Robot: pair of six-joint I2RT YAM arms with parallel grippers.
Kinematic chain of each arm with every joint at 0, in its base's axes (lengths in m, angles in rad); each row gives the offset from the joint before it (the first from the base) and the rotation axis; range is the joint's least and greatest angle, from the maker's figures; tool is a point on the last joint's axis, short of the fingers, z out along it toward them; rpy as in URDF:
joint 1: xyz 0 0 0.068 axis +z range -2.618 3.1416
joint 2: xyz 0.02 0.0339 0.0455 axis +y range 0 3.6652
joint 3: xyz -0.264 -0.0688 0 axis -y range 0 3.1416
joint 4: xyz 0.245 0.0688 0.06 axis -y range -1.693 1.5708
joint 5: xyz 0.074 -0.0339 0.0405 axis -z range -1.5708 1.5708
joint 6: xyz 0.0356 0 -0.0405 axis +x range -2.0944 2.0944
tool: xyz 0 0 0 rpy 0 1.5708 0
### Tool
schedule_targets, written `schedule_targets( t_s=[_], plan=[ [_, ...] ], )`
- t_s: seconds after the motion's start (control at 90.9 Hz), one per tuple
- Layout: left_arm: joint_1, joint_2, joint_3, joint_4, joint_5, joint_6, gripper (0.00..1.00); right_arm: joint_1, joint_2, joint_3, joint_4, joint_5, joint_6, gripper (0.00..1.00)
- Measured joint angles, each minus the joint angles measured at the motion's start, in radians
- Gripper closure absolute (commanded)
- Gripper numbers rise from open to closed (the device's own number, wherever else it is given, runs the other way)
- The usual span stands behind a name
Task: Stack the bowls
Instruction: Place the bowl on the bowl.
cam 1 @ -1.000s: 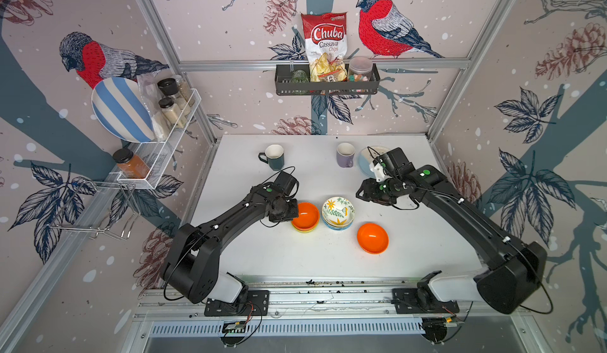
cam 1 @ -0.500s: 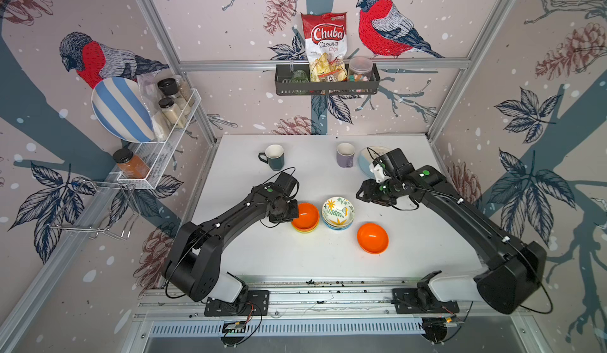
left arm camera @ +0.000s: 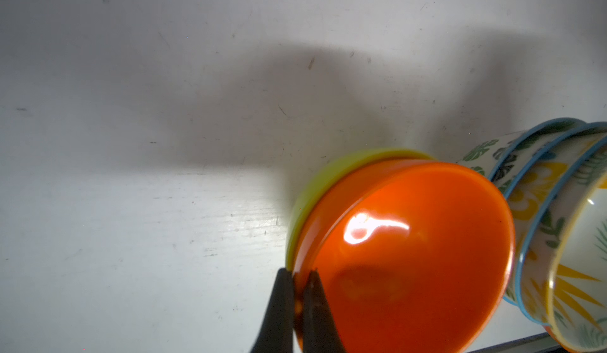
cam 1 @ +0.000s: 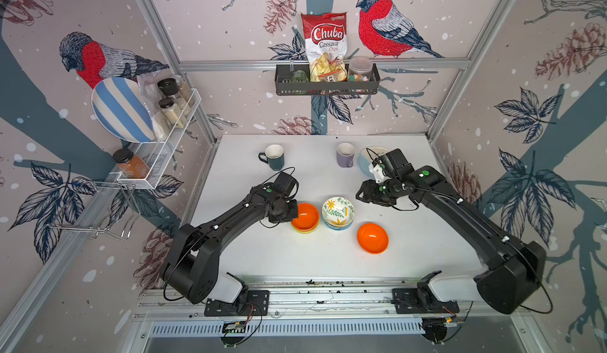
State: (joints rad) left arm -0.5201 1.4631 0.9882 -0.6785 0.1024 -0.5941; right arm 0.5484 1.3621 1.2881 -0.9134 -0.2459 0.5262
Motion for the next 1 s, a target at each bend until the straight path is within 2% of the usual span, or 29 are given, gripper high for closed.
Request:
schedule_targets(
  t_s=[0.154,0.682,1.001],
  plan=[
    [0.000,0.000,0.000,0.000,0.000,0.000,0.94,0.001,0.002,0.000,0.000,0.000,0.000,0.43],
    [0.000,0.004,0.005,-0.003,0.002,0.000,0.78,0.003,0.006,0.000,0.000,0.000,-0.001,0.43],
    [0.001,-0.003,0.024,-0.019,0.000,0.000,0.74,-0.002,0.006,0.004,-0.001,0.003,-0.002,0.43]
  ],
)
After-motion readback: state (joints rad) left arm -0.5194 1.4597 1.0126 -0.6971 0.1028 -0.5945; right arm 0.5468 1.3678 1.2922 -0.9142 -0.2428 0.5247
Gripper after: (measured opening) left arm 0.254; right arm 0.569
